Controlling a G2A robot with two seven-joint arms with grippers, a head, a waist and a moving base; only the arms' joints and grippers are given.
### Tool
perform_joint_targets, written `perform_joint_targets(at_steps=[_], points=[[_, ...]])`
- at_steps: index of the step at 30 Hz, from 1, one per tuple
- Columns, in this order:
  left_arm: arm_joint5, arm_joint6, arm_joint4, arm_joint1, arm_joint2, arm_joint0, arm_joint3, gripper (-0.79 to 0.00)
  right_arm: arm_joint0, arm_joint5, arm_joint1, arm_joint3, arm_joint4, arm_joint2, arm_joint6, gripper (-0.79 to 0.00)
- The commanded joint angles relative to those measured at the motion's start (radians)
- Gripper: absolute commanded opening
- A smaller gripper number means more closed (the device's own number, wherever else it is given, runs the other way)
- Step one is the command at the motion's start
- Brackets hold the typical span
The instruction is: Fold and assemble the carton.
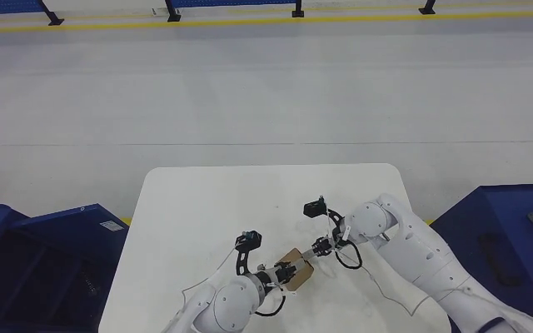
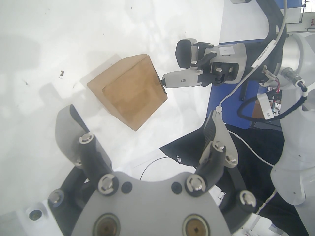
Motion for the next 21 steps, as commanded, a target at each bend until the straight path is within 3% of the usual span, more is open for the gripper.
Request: perform_joint_targets(at_steps=[1,4,6,10,13,17,21], points=[[0.000,0.000,0.000,0.000,0.000,0.000,0.000,0.000,0.000,0.000,0.000,0.000,0.000,0.000,0.000,0.000],[-0.010,0.014,0.000,0.000,-0.004,-0.002,-0.009,0.000,0.000,0.000,0.000,0.000,0.000,0.000,0.000,0.000],[-0.075,0.087,-0.007,0.000,-0.025,0.014,-0.053,0.000,0.000,0.000,0.000,0.000,0.000,0.000,0.000,0.000],[-0.339,0.117,0.179,0.030,-0.022,0.077,-0.119,0.000,-0.029,0.057,0.004,0.039,0.224,0.101,-0.066,0.000],[-0.607,0.194,0.298,0.056,-0.044,0.145,-0.143,0.000,-0.060,0.076,0.014,0.065,0.383,0.174,-0.043,0.000],[-0.874,0.361,0.510,0.089,-0.113,0.202,-0.069,0.000,-0.092,0.130,0.018,0.115,0.563,0.216,0.042,0.000],[-1.022,0.504,0.703,0.107,-0.142,0.203,0.033,0.000,-0.091,0.166,0.001,0.189,0.706,0.205,0.067,0.000]])
